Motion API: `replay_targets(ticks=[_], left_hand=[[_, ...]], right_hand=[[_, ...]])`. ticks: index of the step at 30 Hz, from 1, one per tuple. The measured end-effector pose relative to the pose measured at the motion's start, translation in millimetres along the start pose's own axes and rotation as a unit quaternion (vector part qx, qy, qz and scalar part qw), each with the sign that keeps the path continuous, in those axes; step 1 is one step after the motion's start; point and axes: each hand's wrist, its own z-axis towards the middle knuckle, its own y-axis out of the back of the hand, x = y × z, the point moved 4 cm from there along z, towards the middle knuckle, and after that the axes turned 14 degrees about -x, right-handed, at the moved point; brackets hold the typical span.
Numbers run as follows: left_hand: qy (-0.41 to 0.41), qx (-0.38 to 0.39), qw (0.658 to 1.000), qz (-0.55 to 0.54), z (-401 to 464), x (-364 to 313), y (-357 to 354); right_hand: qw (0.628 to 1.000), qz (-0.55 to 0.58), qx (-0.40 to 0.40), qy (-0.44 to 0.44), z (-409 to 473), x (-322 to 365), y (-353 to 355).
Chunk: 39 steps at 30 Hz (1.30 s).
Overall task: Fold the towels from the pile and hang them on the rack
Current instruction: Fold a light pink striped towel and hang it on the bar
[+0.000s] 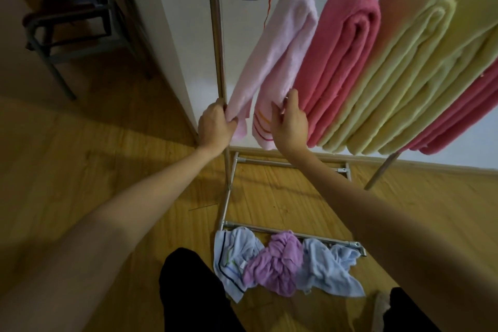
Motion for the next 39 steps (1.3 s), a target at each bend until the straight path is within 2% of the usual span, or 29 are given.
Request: replay_targets(ticks=[6,12,16,20,24,29,33,39], left_hand=[[-0.039,-0.009,0.999,0.013,-2,4,6],[-0.047,-0.018,0.998,0.036,-8,2,-4],[-0.043,-0.015,0.997,0.068,-12,-2,-19],[-0.066,0.056,0.995,0.057,-29,-6,-45],[-0.086,0.104,0.989,0.055,-47,-8,-69],[-0.116,0.168,0.979,-0.001,-65,-19,-75],[-0.083,0.263,0.961,0.016,-78,-15,-76],[-0.001,0.318,0.946,0.059,-117,15,-80]], right_hand=[[0.99,-0.069,0.038,-0.115,-4,-16,-18],[0.981,-0.086,0.054,-0.166,-11,-31,-19],[0.984,-0.088,0.057,-0.145,-16,-36,-9],[0.986,-0.121,0.071,-0.094,-17,-40,2],[0.989,-0.106,0.092,-0.052,-18,-40,11],[0.988,-0.087,0.114,-0.059,-18,-44,17],[0.985,-0.101,0.135,-0.039,-25,-58,26],[0.971,-0.135,0.195,-0.005,-63,-102,49]])
